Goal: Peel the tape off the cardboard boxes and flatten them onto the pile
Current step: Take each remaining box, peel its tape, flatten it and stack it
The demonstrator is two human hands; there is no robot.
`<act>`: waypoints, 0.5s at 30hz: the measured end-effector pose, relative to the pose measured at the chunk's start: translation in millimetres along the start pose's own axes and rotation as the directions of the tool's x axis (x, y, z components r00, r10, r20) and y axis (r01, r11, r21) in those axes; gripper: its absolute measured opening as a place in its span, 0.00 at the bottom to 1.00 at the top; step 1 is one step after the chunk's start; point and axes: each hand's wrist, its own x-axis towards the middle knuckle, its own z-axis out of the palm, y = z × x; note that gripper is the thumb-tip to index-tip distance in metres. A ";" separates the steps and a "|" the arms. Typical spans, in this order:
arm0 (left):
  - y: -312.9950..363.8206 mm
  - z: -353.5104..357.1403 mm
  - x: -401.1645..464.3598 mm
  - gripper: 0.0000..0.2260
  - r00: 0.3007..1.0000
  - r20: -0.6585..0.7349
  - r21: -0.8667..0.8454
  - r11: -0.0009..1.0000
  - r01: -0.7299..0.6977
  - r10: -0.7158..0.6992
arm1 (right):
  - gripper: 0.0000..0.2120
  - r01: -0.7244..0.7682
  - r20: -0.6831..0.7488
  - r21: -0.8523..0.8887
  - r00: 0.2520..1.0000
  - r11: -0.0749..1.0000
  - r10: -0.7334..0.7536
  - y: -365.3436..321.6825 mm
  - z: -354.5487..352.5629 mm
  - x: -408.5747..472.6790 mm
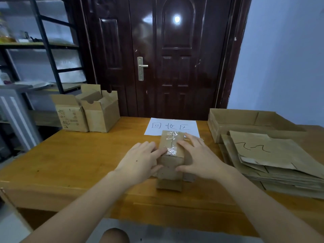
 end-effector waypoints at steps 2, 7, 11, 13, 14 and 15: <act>5.0 1.7 0.2 0.21 0.994 -0.110 0.025 1.000 0.018 -0.015 | 0.39 0.111 -0.101 0.000 0.989 0.994 -0.110 3.8 2.4 -6.8; 20.3 8.8 7.1 0.20 0.989 -0.145 -0.088 0.996 0.014 -0.027 | 0.33 0.197 -0.202 -0.052 0.958 0.979 -0.204 6.1 16.6 -20.2; 28.7 17.1 5.9 0.31 0.995 -0.052 -0.225 0.972 0.072 -0.086 | 0.39 0.146 -0.205 0.028 0.969 0.989 -0.137 7.0 27.7 -25.8; 30.4 23.7 3.1 0.38 0.995 -0.038 -0.247 0.965 0.085 -0.097 | 0.42 0.131 -0.232 0.057 0.966 0.990 -0.114 4.7 35.7 -27.4; 30.8 27.3 1.1 0.40 0.993 -0.042 -0.264 0.960 0.092 -0.107 | 0.42 0.125 -0.255 0.064 0.961 0.990 -0.105 3.1 39.2 -27.5; 31.8 30.5 -0.9 0.41 0.992 -0.052 -0.286 0.953 0.099 -0.119 | 0.42 0.119 -0.275 0.065 0.957 0.991 -0.096 2.1 42.5 -27.2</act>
